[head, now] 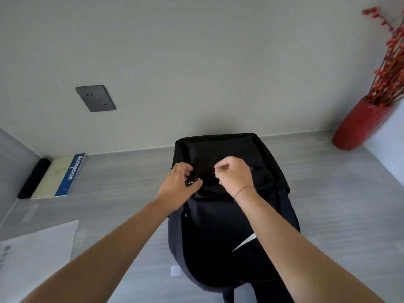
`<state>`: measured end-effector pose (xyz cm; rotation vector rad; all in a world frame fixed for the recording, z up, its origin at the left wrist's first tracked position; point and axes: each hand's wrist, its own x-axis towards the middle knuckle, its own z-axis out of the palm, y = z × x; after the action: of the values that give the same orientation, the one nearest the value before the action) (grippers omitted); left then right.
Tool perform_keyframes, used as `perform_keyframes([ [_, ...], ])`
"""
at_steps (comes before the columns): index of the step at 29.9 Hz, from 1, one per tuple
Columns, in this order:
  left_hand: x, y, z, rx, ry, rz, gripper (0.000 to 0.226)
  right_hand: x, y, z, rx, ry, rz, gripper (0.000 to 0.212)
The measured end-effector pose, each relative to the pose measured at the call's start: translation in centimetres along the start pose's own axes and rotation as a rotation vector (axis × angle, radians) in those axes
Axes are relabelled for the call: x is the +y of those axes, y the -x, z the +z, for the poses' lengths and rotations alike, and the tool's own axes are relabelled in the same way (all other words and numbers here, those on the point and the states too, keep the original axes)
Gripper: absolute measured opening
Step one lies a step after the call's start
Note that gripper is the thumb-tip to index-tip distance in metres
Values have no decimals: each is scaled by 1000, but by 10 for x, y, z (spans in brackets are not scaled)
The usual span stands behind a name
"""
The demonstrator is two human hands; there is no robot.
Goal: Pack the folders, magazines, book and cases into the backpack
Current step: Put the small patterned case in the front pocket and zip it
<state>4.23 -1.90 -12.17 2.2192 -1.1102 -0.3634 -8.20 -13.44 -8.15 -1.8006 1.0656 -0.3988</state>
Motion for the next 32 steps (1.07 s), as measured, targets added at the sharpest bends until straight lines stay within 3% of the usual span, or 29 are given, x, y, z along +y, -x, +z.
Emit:
perform_keyframes([
  [2, -11, 3, 1, -84, -11, -67, 59, -7, 6, 9, 100, 275, -359, 17],
  [5, -17, 6, 5, -172, -60, -30, 79, -2, 0, 32, -78, 677, -576, 37],
  [8, -20, 7, 8, -125, -60, -55, 76, 7, -10, 38, -220, 776, -522, 40],
  [13, -20, 12, 11, -43, -46, -86, 69, 4, -11, 43, -241, 672, -542, 17],
  [18, -9, 10, 9, 9, -26, 60, 47, 7, -11, 34, -46, 324, -362, 14],
  [25, 6, -4, 13, 26, -56, 156, 11, 24, -9, 14, 221, 411, -322, 19],
  [32, -9, -5, -4, -36, -288, 289, 11, 69, -39, -81, 430, 388, 7, 22],
])
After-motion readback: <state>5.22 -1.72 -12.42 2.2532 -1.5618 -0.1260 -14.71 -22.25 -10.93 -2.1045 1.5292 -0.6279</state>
